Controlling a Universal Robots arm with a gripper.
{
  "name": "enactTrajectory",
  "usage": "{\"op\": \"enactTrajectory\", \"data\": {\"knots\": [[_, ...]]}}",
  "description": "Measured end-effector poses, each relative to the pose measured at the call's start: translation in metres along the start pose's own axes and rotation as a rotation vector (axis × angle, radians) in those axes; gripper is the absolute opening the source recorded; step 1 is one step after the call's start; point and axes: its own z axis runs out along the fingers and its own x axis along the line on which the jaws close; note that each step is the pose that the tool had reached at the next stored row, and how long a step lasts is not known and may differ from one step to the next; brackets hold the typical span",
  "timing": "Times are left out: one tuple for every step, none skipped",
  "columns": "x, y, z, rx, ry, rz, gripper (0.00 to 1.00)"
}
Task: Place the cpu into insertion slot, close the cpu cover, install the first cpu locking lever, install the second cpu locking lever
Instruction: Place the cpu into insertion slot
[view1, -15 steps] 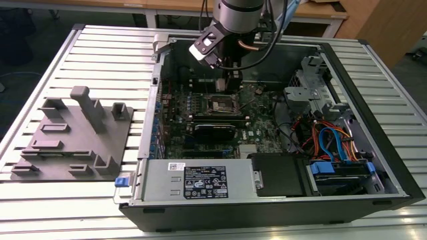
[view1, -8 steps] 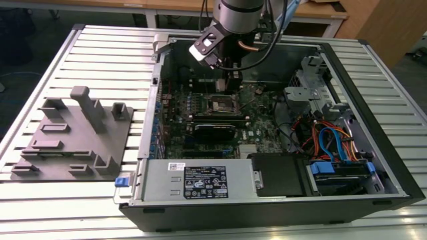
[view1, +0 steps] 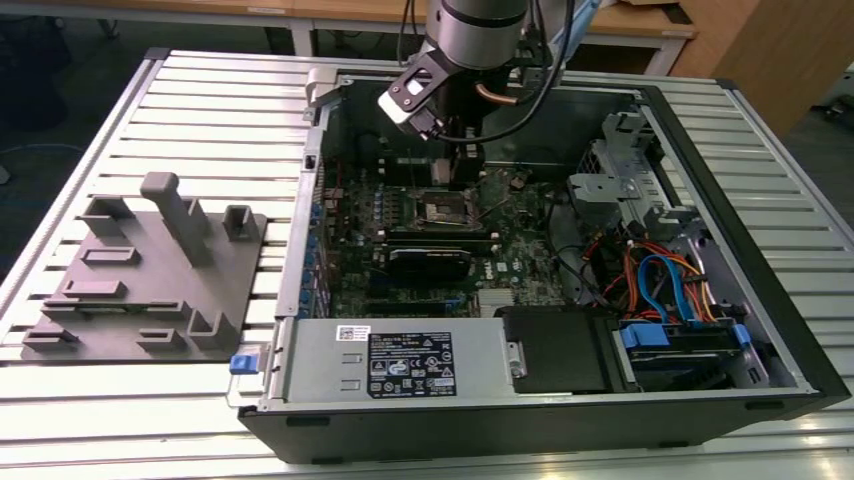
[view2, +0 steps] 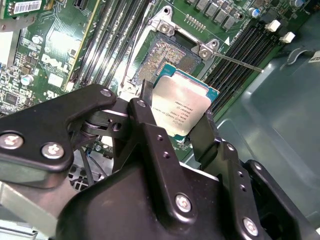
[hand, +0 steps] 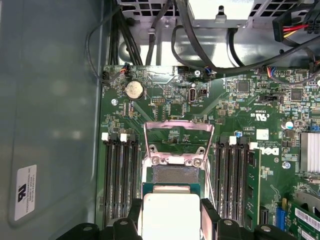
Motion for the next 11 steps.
{"op": "enactTrajectory", "data": {"knots": [[-0.0001,0.0000,0.0016,0.0000,0.0000,0.000,0.54],[-0.0002,-0.0001,0.0034,-0.0001,0.0000,0.000,0.54],[-0.0004,-0.0001,0.0052,-0.0001,0.0000,0.001,0.54],[-0.0005,-0.0001,0.0070,-0.0001,0.0000,0.001,0.54],[-0.0006,-0.0002,0.0088,0.0000,-0.0001,0.001,0.54],[-0.0007,-0.0002,0.0106,-0.0001,0.0000,0.001,0.54],[-0.0009,-0.0003,0.0126,-0.0001,-0.0001,0.001,0.54],[-0.0010,-0.0003,0.0144,-0.0002,-0.0001,0.002,0.54],[-0.0011,-0.0003,0.0162,-0.0003,-0.0002,0.003,0.54],[-0.0012,-0.0003,0.0179,-0.0005,-0.0007,0.006,0.54],[-0.0013,-0.0004,0.0195,-0.0007,-0.0014,0.009,0.54]]}}
